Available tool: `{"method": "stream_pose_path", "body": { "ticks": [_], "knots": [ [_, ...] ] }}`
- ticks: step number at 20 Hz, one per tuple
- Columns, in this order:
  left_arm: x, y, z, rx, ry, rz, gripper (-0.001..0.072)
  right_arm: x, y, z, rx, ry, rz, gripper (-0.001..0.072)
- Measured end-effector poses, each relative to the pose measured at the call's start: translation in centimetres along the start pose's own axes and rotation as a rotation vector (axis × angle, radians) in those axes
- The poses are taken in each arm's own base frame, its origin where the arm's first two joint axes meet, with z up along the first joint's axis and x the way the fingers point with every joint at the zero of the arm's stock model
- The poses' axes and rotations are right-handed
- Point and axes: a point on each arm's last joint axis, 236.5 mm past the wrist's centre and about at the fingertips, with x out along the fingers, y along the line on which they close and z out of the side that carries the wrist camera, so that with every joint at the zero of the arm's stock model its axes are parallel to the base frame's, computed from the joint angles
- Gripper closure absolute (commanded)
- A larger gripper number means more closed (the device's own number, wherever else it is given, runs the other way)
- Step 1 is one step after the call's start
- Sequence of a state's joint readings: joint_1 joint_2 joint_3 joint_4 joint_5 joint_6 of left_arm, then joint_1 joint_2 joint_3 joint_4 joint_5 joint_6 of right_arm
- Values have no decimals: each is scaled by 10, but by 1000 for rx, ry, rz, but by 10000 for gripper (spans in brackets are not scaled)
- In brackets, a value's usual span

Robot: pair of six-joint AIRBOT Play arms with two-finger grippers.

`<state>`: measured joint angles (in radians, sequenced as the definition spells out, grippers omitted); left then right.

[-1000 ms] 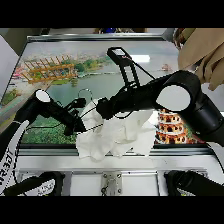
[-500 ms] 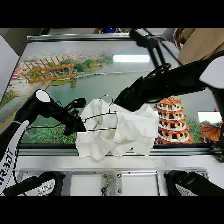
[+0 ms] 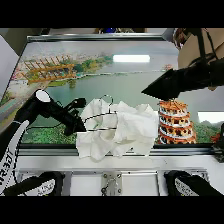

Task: Fold the clothes and pants, and hang the long-sleeved shirts on hangers.

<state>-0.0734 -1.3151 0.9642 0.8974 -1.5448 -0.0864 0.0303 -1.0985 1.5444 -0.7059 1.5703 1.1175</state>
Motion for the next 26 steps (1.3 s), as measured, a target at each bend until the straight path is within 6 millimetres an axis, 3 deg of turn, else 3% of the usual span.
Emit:
{"method": "stream_pose_path", "body": {
  "ticks": [3, 7, 11, 16, 20, 26],
  "knots": [
    [0, 0, 0, 0, 0, 0, 690, -9, -24, -28, 73, -28, 7, 195],
    [0, 0, 0, 0, 0, 0, 690, -3, -47, -67, 192, -34, 31, 195],
    [0, 0, 0, 0, 0, 0, 690, 4, -59, -85, 63, -91, 74, 195],
    [0, -1, 0, 0, 1, -4, 690, 6, -102, -123, -58, -180, 37, 195],
    [0, -2, 0, 0, 1, -7, 690, 19, -110, -145, -151, -246, 70, 195],
    [0, -2, 0, 0, 1, -7, 690, 35, -114, -161, -174, -306, 148, 195]
  ]
}}
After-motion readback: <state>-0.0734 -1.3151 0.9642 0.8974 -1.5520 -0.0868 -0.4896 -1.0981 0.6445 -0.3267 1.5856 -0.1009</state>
